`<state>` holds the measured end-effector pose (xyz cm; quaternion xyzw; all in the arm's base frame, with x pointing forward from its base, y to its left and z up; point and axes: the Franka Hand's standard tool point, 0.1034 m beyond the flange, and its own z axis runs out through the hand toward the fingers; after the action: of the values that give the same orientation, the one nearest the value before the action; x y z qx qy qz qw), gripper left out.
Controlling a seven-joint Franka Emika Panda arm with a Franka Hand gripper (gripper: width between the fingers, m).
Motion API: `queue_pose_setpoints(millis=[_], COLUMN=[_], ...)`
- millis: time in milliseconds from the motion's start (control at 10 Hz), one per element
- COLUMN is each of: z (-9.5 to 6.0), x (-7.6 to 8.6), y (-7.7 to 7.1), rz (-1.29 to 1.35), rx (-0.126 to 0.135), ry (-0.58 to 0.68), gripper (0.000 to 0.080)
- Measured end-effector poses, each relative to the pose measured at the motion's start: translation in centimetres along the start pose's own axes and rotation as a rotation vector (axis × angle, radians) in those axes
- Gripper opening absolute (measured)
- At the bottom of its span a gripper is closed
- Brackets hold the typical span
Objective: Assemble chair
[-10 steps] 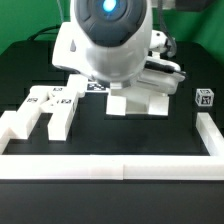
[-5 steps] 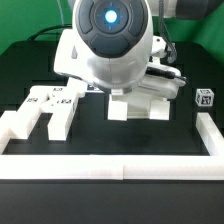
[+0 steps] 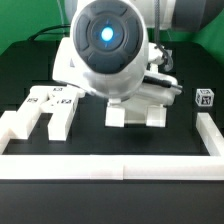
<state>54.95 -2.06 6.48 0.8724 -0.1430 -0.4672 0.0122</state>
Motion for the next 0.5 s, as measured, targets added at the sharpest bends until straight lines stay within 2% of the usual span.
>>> queue_pose_setpoints(millis=[100,200,300,400,500], z=[0.2,1.0,0.9,0.6,0.8], x=[-0.6,-1.1,0.1,-0.1,-0.5], y=[0.1,0.7,0.5,0.4,0.5], rz=[0.002,0.013,0.012,0.010,0.011], rx=[0.001,-0.007,-0.008,-0.004,0.002], ry=[-0.014,-0.086,-0.055,-0.038,-0.034], gripper=[0.0328,0.0328,0.0328,0.0328,0.0429])
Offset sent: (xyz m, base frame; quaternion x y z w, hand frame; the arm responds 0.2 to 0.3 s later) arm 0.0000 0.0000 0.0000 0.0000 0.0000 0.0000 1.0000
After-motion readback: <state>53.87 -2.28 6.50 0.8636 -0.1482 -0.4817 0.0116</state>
